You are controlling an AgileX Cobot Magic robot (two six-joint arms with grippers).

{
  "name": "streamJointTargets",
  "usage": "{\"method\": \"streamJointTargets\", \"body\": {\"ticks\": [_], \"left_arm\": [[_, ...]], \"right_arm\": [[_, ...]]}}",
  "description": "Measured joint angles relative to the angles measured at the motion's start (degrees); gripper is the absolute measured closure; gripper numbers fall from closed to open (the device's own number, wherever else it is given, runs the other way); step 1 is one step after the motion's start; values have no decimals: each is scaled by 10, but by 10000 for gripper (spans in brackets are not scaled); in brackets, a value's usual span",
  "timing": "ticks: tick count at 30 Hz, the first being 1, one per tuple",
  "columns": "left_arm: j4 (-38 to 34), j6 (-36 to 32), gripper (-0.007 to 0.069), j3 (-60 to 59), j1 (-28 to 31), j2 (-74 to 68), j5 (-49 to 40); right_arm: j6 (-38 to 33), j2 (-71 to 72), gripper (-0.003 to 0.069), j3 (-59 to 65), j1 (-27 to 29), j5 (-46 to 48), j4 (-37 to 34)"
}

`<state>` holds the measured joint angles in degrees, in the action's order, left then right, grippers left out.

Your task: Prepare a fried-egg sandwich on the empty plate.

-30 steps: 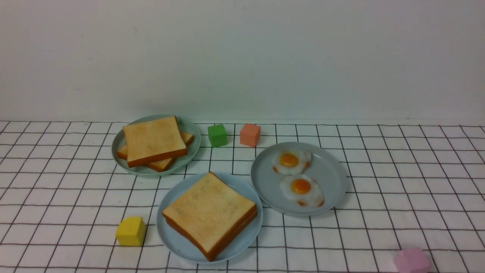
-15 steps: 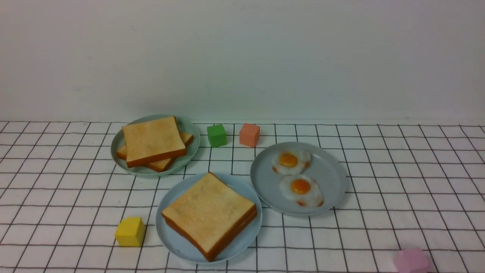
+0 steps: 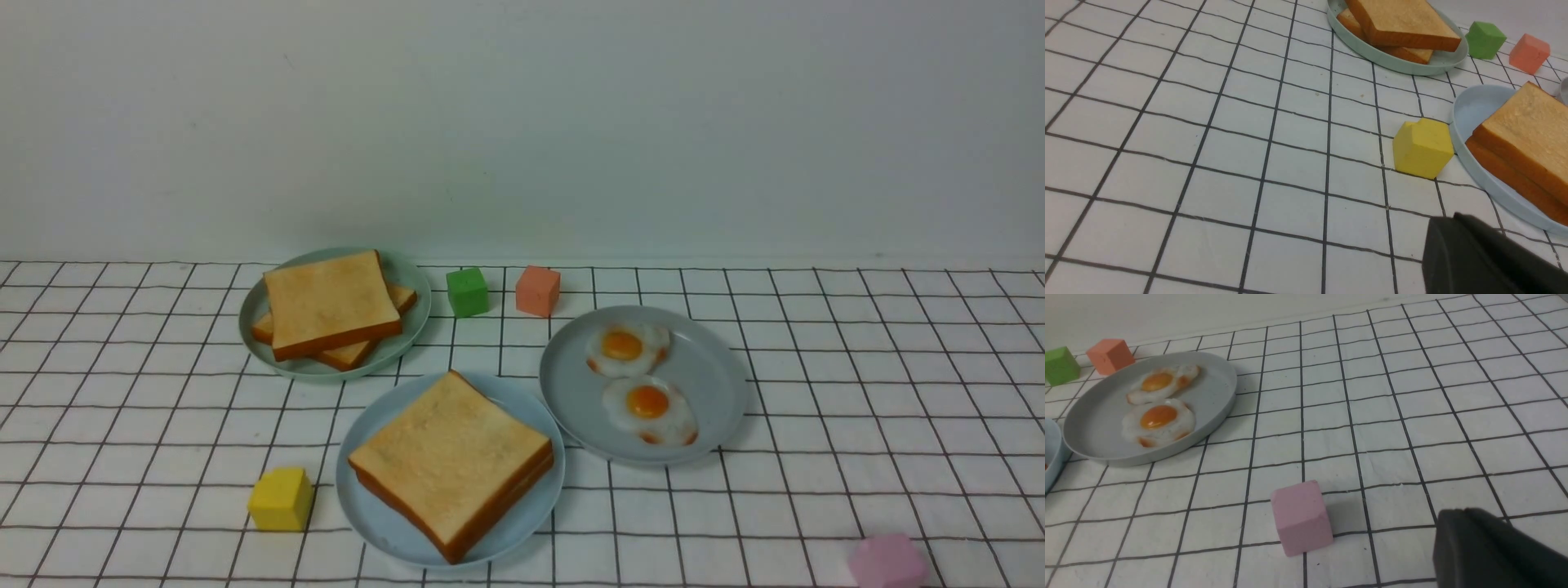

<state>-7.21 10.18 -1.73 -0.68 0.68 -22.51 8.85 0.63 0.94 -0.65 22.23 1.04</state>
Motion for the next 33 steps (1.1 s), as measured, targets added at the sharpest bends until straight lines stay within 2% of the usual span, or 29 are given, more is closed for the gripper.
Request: {"method": "streamJointTargets", "body": {"ticks": [33], "left_arm": [[0, 0, 634, 0, 0, 0, 0]], "right_arm": [[0, 0, 617, 0, 0, 0, 0]]}}
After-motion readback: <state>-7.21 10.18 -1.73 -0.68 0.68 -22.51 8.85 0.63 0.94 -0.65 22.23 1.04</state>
